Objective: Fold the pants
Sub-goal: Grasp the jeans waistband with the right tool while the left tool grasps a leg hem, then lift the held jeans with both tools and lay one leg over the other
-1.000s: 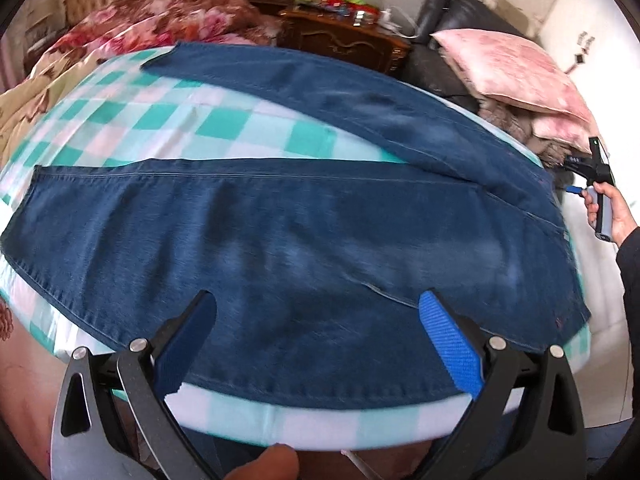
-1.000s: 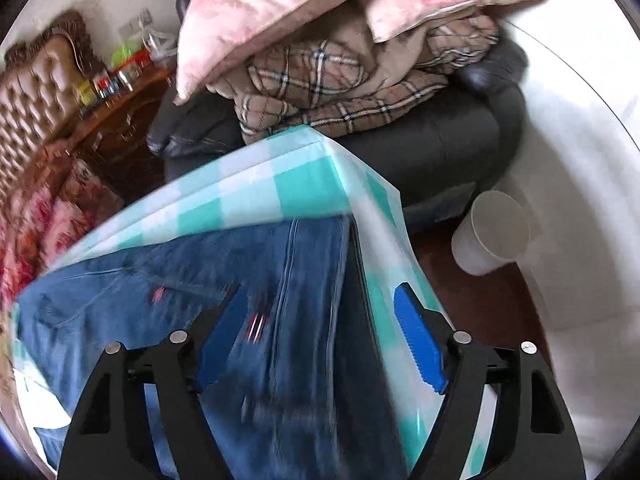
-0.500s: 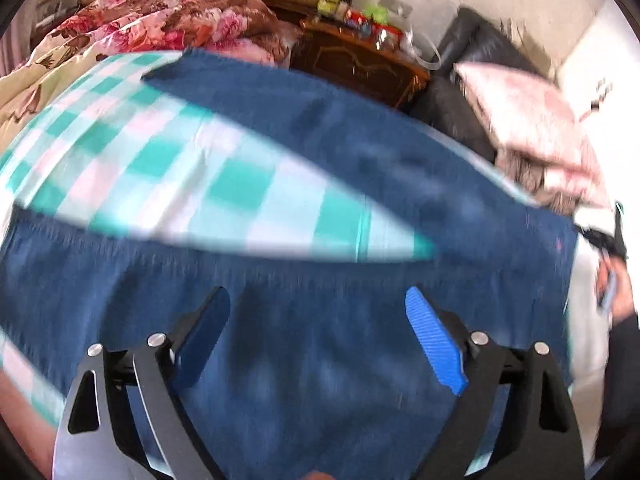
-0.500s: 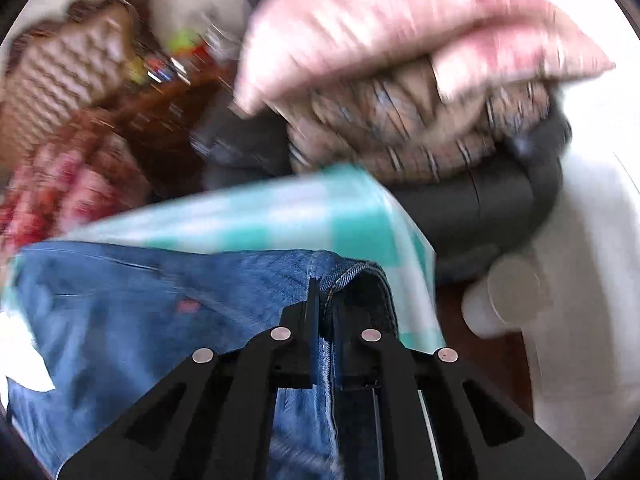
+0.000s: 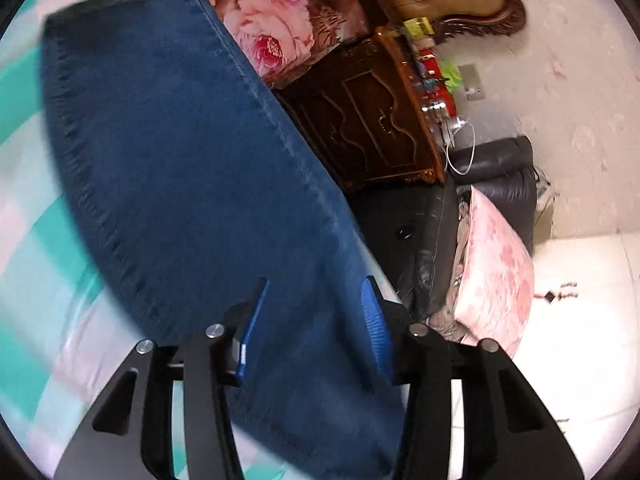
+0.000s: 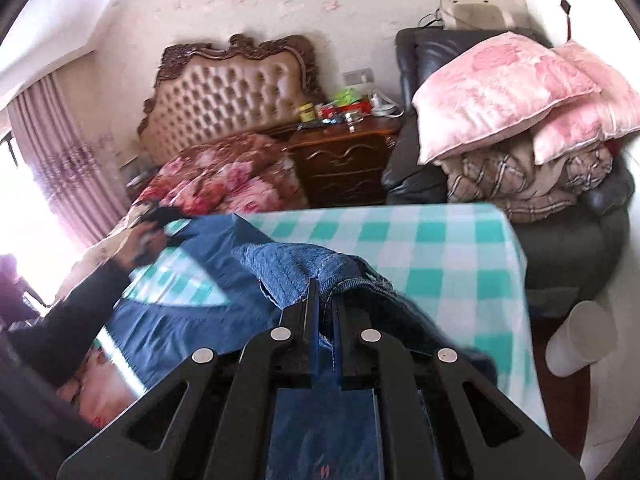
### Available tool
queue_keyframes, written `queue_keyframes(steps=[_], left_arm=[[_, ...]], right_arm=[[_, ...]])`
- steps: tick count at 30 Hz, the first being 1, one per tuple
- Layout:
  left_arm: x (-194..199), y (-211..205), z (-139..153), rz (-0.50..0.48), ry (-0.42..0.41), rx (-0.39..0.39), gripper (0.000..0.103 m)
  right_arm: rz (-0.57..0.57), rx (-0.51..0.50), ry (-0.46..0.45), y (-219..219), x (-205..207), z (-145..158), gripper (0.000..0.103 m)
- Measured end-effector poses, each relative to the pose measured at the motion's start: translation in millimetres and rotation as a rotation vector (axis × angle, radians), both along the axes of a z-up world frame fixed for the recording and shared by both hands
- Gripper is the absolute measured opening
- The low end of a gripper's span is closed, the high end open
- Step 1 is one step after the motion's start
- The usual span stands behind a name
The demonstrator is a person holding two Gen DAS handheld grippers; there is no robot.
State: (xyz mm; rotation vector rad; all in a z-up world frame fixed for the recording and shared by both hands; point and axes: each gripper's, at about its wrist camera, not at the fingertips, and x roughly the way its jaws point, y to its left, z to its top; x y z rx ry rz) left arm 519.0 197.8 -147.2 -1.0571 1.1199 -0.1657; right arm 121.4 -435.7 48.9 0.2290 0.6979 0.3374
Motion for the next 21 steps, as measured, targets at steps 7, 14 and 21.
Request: queue_keyframes(steps=[7,14,21], left_arm=[[32,1,-24,0.03,0.09,0.021,0.041],[10,29,-37,0.14,0.097,-0.058,0.034],[6,40,-42,0.155,0.11,-0.014,0.033]], right_arm=[[0.034,0.02,0.01,-3,-20,-5,0.007],[0.01,0.052,0.022,-18,-19,-5,0.007],[0.005,0.066,0.026,-21,-16,-4,0.007]])
